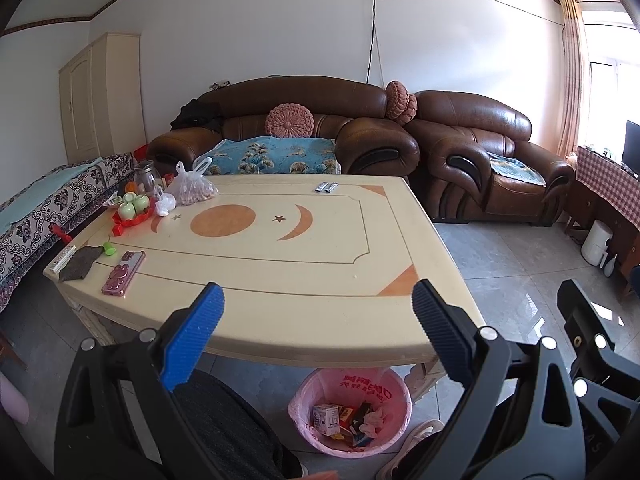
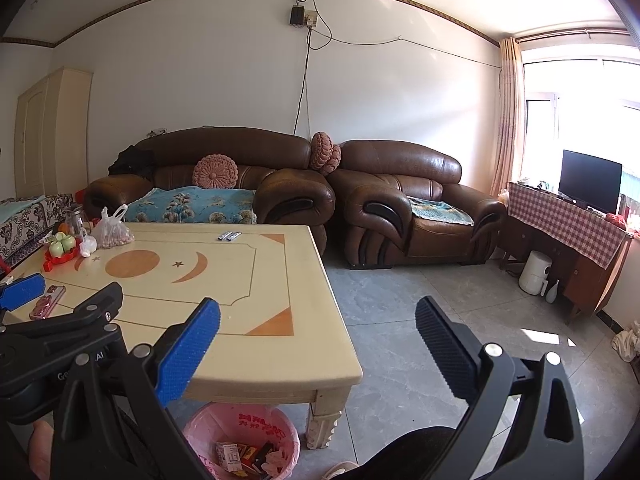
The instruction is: Collect trash
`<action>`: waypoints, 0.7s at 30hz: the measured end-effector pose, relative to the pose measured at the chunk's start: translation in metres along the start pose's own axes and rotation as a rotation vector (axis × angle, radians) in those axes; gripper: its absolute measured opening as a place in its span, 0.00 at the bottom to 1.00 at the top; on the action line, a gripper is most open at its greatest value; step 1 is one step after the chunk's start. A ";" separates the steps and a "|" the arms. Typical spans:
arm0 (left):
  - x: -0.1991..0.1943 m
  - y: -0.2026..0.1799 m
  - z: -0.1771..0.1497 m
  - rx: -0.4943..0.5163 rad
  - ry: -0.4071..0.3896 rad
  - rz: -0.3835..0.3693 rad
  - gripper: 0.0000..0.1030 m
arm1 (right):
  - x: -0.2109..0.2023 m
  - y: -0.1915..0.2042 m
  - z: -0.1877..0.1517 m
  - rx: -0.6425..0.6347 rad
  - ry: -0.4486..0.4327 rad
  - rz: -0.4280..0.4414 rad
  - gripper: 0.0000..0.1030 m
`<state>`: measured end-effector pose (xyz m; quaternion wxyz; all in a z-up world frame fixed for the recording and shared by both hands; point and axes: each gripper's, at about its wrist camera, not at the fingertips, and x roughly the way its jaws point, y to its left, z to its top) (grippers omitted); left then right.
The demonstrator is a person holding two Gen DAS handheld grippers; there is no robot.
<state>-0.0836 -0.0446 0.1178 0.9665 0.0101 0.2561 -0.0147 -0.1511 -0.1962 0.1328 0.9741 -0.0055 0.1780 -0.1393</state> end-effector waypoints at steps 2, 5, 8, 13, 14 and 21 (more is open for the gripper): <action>-0.001 0.000 0.000 0.001 -0.003 0.006 0.90 | 0.000 0.000 0.000 0.000 -0.001 -0.001 0.93; -0.001 0.000 -0.002 0.000 -0.006 0.010 0.90 | 0.001 -0.001 0.000 -0.001 -0.001 0.004 0.93; -0.001 0.000 -0.001 -0.001 -0.006 0.012 0.90 | 0.001 -0.001 0.001 -0.002 -0.001 0.008 0.93; -0.002 -0.001 -0.003 -0.003 -0.006 0.011 0.90 | 0.002 -0.002 0.001 -0.002 -0.003 0.013 0.93; -0.002 0.000 -0.002 -0.005 -0.007 0.013 0.90 | 0.002 -0.002 0.002 -0.002 -0.003 0.016 0.93; -0.002 0.001 -0.002 -0.011 -0.007 0.017 0.90 | 0.003 -0.003 0.003 -0.004 -0.004 0.019 0.93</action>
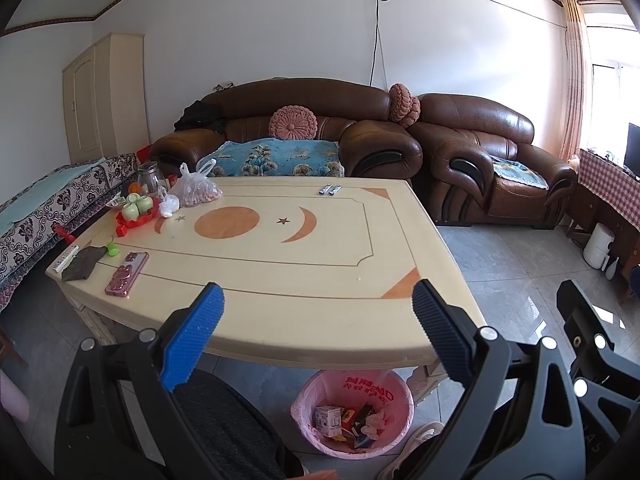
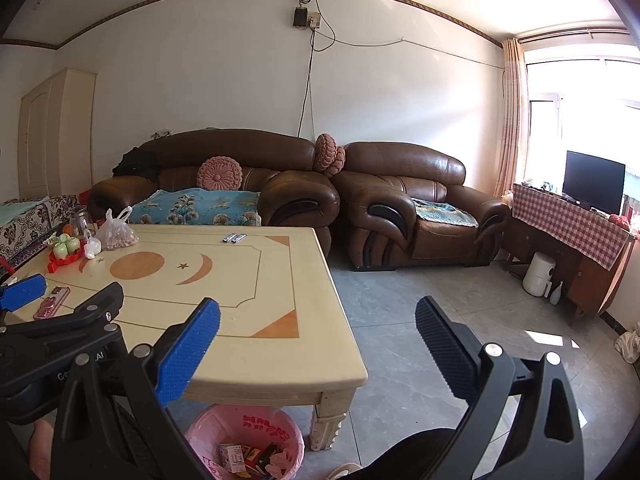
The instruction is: Collect trash
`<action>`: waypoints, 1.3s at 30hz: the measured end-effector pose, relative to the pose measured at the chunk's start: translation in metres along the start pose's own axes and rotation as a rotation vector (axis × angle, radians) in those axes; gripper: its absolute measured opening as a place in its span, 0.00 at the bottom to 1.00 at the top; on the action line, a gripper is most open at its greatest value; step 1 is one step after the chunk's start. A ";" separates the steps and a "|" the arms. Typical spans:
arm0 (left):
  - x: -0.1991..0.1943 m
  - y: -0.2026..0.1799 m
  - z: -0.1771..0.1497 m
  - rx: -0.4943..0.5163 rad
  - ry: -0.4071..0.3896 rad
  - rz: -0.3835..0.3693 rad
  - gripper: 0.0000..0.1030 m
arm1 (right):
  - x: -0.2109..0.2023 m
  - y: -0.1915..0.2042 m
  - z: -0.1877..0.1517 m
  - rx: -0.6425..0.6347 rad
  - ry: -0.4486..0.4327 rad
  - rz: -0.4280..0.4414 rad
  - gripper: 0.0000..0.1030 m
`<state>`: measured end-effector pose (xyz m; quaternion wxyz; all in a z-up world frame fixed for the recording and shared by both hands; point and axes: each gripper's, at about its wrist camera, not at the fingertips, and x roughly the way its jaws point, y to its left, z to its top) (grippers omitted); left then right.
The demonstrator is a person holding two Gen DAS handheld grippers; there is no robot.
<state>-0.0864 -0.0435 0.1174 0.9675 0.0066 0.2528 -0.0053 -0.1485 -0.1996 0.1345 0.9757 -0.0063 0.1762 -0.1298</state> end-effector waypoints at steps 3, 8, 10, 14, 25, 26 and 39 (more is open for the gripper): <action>-0.001 0.000 0.000 -0.003 0.000 0.000 0.90 | 0.000 0.000 0.000 0.002 0.001 0.002 0.93; -0.001 0.000 0.001 0.000 0.002 0.000 0.90 | 0.000 0.000 0.000 0.001 0.001 0.002 0.93; -0.001 0.000 0.001 -0.002 0.005 -0.004 0.90 | 0.000 0.000 0.000 0.002 0.002 0.004 0.93; -0.001 0.000 0.001 -0.004 0.002 -0.001 0.90 | 0.000 -0.001 0.001 0.000 0.000 0.003 0.93; -0.002 0.002 0.003 -0.006 0.003 -0.003 0.90 | 0.000 -0.002 0.001 -0.001 -0.001 0.005 0.93; -0.002 0.003 0.003 -0.005 0.003 -0.004 0.90 | 0.000 -0.002 0.001 -0.002 -0.002 0.005 0.93; 0.000 0.004 0.005 -0.011 0.010 -0.013 0.90 | 0.000 -0.003 0.001 0.000 -0.003 0.008 0.93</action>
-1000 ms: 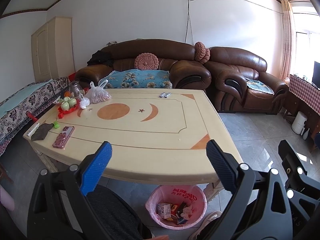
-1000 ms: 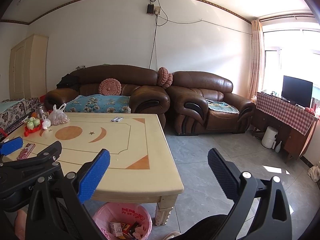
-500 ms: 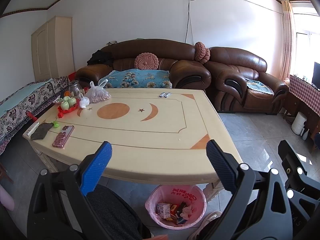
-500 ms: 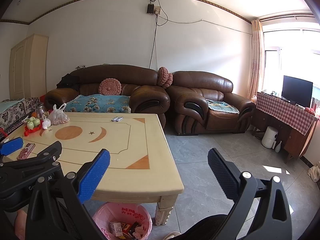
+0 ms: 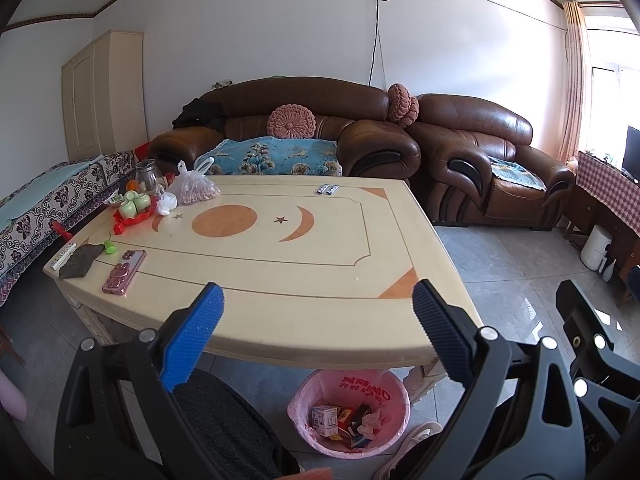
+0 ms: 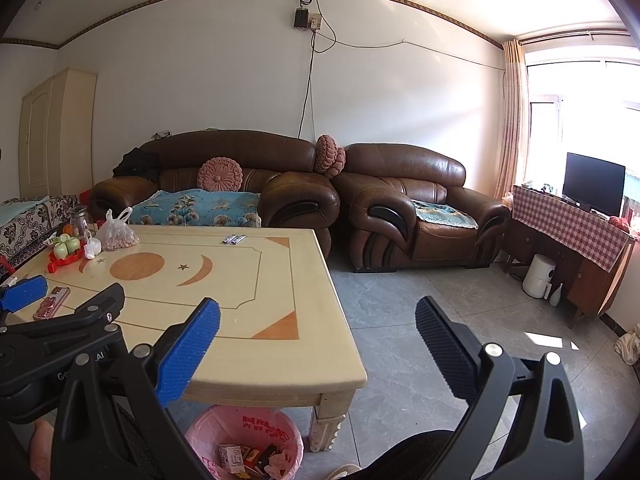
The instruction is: Collect trash
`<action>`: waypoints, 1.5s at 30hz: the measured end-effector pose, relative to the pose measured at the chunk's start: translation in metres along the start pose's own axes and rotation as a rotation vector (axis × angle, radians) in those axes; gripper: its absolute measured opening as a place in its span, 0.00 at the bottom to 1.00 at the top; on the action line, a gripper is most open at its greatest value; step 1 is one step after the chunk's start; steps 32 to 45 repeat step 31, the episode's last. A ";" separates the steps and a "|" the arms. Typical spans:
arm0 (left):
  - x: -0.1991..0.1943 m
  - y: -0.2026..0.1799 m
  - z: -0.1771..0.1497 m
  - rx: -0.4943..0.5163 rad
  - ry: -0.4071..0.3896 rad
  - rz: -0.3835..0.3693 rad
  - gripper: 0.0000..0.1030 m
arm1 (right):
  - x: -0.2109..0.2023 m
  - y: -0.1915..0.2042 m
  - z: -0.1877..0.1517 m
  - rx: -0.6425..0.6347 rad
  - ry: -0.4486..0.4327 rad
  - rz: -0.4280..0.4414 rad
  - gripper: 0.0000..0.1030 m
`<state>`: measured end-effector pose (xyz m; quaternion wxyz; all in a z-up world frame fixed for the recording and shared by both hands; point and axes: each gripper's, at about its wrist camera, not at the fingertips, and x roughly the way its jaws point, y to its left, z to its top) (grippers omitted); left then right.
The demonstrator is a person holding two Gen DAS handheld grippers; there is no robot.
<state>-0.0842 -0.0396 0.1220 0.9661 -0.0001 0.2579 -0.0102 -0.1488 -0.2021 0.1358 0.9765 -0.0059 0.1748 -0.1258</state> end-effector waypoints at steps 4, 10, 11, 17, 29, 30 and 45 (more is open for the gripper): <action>0.000 0.000 0.001 -0.002 0.002 -0.006 0.90 | -0.001 -0.001 0.001 -0.001 -0.004 0.000 0.93; 0.000 -0.003 0.002 -0.004 -0.012 0.013 0.91 | -0.001 -0.001 0.002 -0.005 -0.005 0.001 0.93; 0.000 -0.003 0.002 -0.002 -0.013 0.015 0.91 | -0.001 -0.001 0.002 -0.004 -0.004 0.001 0.93; 0.001 -0.006 0.002 -0.004 -0.008 0.016 0.91 | 0.000 -0.001 0.002 -0.007 -0.007 -0.001 0.93; 0.003 -0.005 0.001 0.002 0.000 0.017 0.91 | 0.000 -0.001 0.002 -0.006 -0.007 -0.002 0.93; 0.003 -0.005 0.001 0.002 0.001 0.017 0.91 | 0.000 0.000 0.002 -0.006 -0.007 -0.001 0.93; 0.003 -0.005 0.001 -0.001 0.002 0.017 0.91 | 0.000 -0.001 0.002 -0.006 -0.007 0.000 0.93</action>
